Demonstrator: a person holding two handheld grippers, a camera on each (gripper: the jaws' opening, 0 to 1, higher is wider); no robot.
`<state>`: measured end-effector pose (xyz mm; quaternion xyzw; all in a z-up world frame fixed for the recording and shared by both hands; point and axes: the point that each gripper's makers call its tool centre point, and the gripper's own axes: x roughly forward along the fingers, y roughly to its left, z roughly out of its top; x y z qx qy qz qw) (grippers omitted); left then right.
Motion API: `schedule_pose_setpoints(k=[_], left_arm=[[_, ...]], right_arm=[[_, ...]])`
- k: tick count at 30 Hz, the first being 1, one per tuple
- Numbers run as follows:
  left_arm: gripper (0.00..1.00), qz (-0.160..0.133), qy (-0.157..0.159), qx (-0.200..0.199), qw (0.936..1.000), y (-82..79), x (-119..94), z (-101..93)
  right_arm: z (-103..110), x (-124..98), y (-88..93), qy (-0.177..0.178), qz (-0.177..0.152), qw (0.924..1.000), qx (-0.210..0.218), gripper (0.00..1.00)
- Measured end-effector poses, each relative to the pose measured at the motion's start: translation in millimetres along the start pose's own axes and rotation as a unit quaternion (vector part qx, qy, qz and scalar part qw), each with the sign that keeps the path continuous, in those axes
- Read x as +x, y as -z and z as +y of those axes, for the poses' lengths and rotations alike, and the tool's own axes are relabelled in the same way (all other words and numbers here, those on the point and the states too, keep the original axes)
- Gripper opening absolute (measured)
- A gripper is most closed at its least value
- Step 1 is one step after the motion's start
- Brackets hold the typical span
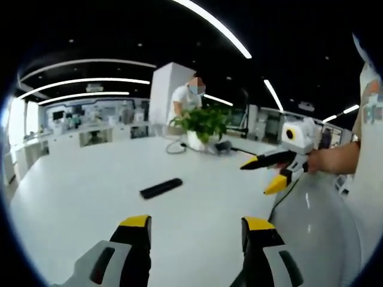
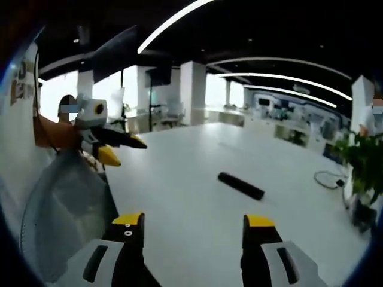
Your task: Press the specified remote control buttons in sequence, fully releasing each button before pressing the next.
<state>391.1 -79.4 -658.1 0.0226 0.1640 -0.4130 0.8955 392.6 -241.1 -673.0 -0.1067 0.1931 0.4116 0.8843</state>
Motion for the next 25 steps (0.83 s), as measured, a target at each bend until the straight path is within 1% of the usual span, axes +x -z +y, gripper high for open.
schedule_pose_setpoints(k=[8,18,25], left_arm=[[0.62,0.001,0.0,0.003,1.0,0.7,0.0,0.1],[0.62,-0.001,-0.003,0.004,1.0,0.6,-0.9,1.6],[0.62,0.001,-0.002,0.006,1.0,1.0,-0.8,0.7]], right_arm=[[1.9,0.4,0.8,0.002,0.006,1.0,-0.007,0.64],[2.2,0.3,1.3,0.002,0.006,1.0,-0.001,0.63],[2.7,0.9,3.0,0.001,0.011,0.9999,-0.005,0.63]])
